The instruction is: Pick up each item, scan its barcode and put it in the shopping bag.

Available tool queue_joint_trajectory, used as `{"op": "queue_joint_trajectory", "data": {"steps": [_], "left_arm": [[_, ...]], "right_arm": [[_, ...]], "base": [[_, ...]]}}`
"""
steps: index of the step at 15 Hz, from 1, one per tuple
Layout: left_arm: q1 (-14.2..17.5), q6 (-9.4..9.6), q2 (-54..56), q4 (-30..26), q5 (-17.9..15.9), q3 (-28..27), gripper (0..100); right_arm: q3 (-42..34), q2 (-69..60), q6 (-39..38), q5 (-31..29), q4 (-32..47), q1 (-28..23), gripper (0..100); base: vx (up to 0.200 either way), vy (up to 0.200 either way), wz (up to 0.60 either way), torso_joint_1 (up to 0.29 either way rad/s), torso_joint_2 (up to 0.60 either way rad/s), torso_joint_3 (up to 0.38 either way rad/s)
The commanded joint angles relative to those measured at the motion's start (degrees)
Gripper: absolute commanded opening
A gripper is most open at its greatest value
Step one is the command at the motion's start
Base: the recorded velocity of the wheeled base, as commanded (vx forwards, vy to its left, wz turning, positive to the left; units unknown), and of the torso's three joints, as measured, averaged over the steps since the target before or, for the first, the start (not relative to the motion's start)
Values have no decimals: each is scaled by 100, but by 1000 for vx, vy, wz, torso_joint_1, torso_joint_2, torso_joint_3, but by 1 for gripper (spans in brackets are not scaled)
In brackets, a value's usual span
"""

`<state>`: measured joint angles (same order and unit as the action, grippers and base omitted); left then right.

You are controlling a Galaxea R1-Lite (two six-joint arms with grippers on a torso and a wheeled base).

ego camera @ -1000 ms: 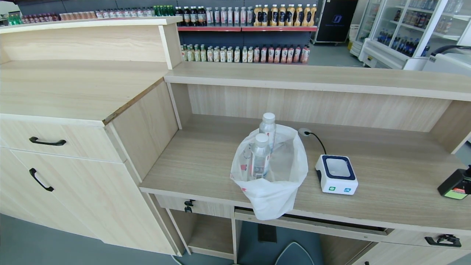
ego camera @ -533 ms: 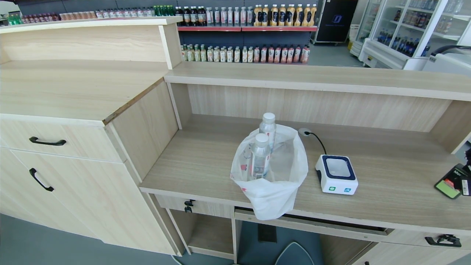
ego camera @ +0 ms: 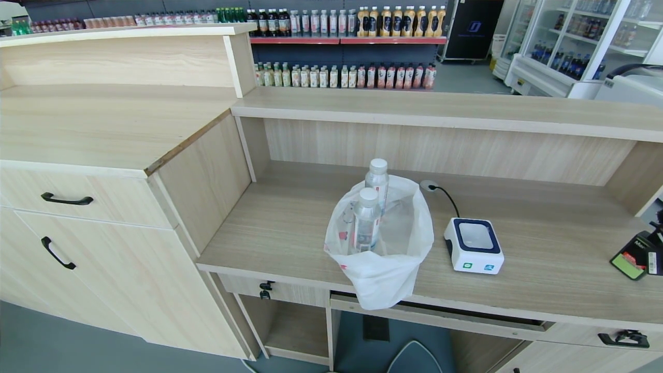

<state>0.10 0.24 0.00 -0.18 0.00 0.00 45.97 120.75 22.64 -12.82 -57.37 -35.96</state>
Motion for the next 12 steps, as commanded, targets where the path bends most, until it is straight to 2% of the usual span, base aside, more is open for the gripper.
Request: {"op": "queue_joint_trajectory", "data": {"steps": [1,5,12], "left_arm": [[-1,2,0,1,0,0,100],[-1,2,0,1,0,0,100],[-1,2,0,1,0,0,100]], "right_arm": [[87,10,-58,70,68,-34,100],[298,10,-269,755,420,-183,100],[483,98,-234,1010,701,-192,100]], "base": [[0,0,0,0,0,0],[0,0,0,0,0,0],[0,0,0,0,0,0]]}}
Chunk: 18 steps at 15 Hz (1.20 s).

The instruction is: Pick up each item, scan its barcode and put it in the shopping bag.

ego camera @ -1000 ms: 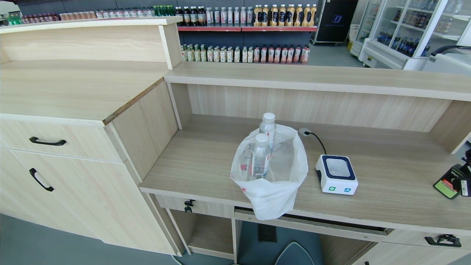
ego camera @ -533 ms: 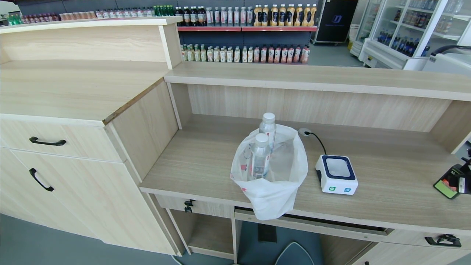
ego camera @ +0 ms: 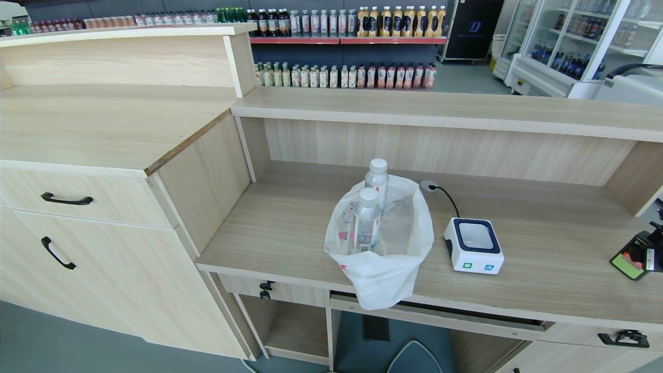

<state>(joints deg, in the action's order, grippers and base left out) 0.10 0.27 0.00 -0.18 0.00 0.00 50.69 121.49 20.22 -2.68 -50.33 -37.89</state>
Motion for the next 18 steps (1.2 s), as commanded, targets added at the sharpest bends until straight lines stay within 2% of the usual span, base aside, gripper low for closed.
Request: {"op": "queue_joint_trajectory", "data": {"steps": [1,10,12,18], "left_arm": [[-1,0,0,1,0,0,100],[-1,0,0,1,0,0,100],[-1,0,0,1,0,0,100],[-1,0,0,1,0,0,100]], "right_arm": [[20,50,8,-4,6,1,100],[758,314,-1,268,560,133,100],[811,340,-1,479,613,185,100],[811,507,-1,505,595,370,100]], "base": [[0,0,0,0,0,0],[0,0,0,0,0,0],[0,0,0,0,0,0],[0,0,0,0,0,0]]}}
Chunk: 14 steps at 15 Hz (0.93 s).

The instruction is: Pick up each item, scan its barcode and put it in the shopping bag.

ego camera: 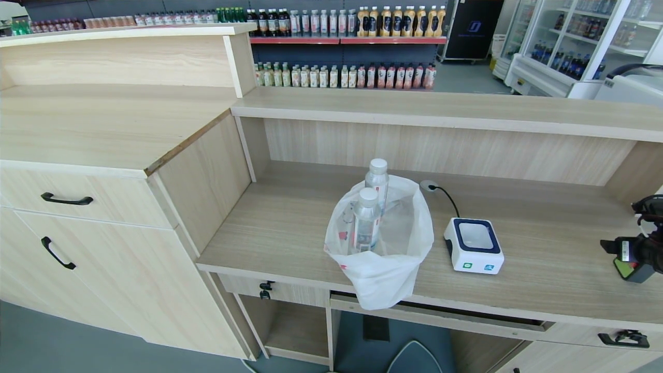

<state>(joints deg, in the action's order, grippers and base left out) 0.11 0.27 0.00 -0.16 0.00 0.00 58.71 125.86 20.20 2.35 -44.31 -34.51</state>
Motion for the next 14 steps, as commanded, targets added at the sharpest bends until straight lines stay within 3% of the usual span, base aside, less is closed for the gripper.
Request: {"op": "queue_joint_trajectory", "data": {"steps": [1,4,5,12,14], "left_arm": [[7,0,0,-2,0,0,100],[-2,0,0,-2,0,0,100],[-2,0,0,-2,0,0,100],[-2,0,0,-2,0,0,100],[-2,0,0,-2,0,0,100]], "right_arm": [[9,88,2,2,-16,41,100],[-35,106,-16,11,-16,103,100],[-26,106,-16,11,-16,120,0],[141,115,98,-7,-262,437,0],[9,-228,749,-7,-561,498,0]], "base": [[0,0,0,0,0,0],[0,0,0,0,0,0],[0,0,0,0,0,0],[0,0,0,0,0,0],[0,0,0,0,0,0]]}}
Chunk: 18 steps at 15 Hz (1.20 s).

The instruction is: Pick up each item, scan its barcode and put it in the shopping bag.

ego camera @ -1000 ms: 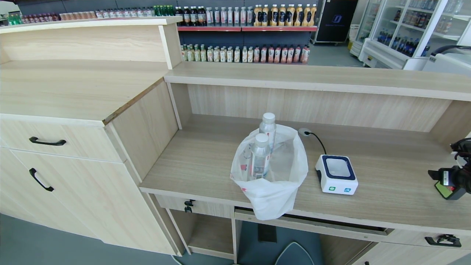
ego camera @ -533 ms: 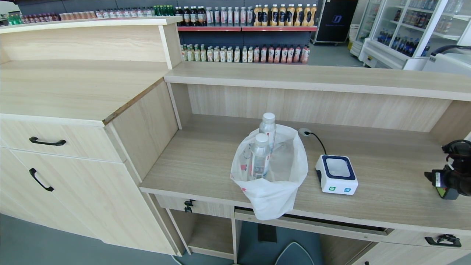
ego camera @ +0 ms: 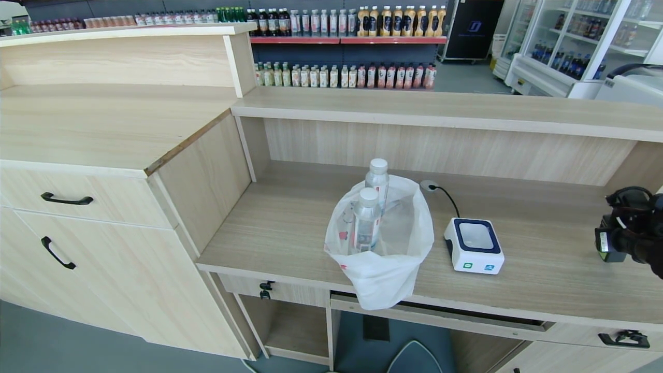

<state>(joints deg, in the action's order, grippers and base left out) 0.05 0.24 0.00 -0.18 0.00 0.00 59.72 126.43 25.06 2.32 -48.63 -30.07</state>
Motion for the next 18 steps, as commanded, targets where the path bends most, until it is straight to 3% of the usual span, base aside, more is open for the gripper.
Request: {"op": "queue_joint_trajectory", "data": {"steps": [1,3,5,6,8,10,12,14,16,18], "left_arm": [[4,2,0,1,0,0,100],[4,2,0,1,0,0,100],[4,2,0,1,0,0,100],[13,2,0,1,0,0,100],[4,2,0,1,0,0,100],[4,2,0,1,0,0,100],[4,2,0,1,0,0,100],[4,2,0,1,0,0,100],[13,2,0,1,0,0,100],[4,2,0,1,0,0,100]], "right_arm": [[-321,-699,631,-3,-156,81,0],[-1419,-2070,1510,23,-244,151,0],[-3054,-3379,2644,507,-1439,46,0],[-3617,-3968,2890,1201,-2081,-7,0],[-3538,-4583,3435,3143,-2265,212,0],[-3529,-4768,3998,4172,-2749,1276,0],[-3529,-4908,5105,4690,-2740,2436,0],[-3520,-5207,6309,4787,-1870,3429,0],[-3476,-5568,8120,4848,-701,3728,0],[-3388,-5743,9332,4901,-261,4827,0]], "base": [[0,0,0,0,0,0],[0,0,0,0,0,0],[0,0,0,0,0,0],[0,0,0,0,0,0],[0,0,0,0,0,0],[0,0,0,0,0,0],[0,0,0,0,0,0],[0,0,0,0,0,0],[0,0,0,0,0,0],[0,0,0,0,0,0]]}}
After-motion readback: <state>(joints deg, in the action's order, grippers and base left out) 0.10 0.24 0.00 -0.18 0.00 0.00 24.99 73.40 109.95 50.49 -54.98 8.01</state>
